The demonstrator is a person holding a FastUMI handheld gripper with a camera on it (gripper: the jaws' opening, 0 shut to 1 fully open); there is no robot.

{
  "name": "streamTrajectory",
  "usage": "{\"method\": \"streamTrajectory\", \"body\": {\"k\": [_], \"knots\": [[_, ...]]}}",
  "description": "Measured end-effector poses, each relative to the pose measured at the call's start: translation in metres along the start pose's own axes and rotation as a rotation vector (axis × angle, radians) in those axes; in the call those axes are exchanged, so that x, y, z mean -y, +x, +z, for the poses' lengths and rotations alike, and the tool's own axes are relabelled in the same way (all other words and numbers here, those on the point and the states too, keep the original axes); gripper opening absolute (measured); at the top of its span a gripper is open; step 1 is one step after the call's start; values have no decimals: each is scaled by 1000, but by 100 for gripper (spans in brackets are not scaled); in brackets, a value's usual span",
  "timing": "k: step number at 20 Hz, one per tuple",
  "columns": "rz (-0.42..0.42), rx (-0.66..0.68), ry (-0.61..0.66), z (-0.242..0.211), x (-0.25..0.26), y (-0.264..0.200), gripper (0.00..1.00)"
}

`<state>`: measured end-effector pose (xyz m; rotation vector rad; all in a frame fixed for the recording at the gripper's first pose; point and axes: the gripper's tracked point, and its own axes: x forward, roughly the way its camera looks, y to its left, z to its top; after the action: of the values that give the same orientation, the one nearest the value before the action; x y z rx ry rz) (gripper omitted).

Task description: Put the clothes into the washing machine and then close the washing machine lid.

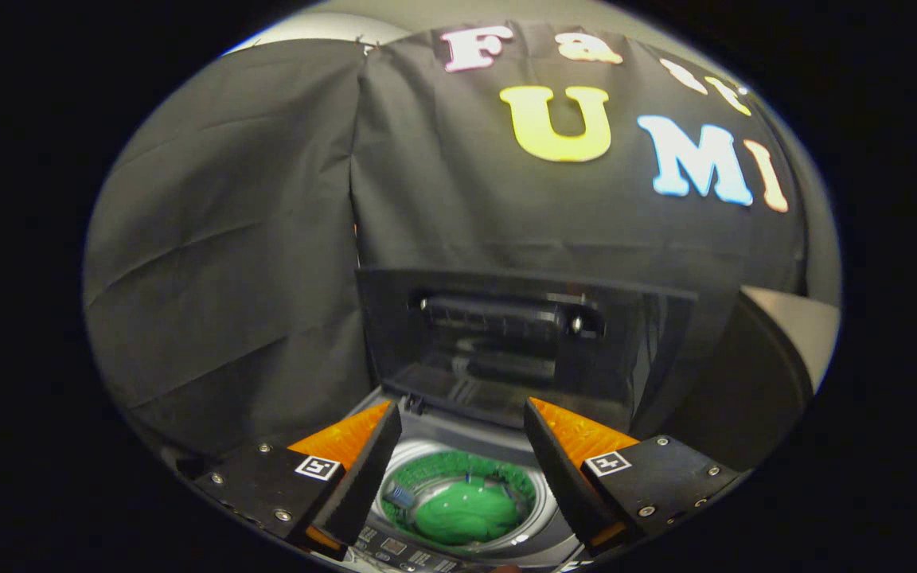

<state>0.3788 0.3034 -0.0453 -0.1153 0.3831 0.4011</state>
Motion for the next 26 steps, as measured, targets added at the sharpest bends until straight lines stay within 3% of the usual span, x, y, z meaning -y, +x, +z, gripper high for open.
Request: {"method": "streamTrajectory", "body": {"k": [4,8,15,26], "knots": [[-30,126,-25,48,2,6,96],[-70,159,-11,79,13,24,96],[-158,80,82,94,32,70,96],[-256,-83,79,97,52,135,96]]}}
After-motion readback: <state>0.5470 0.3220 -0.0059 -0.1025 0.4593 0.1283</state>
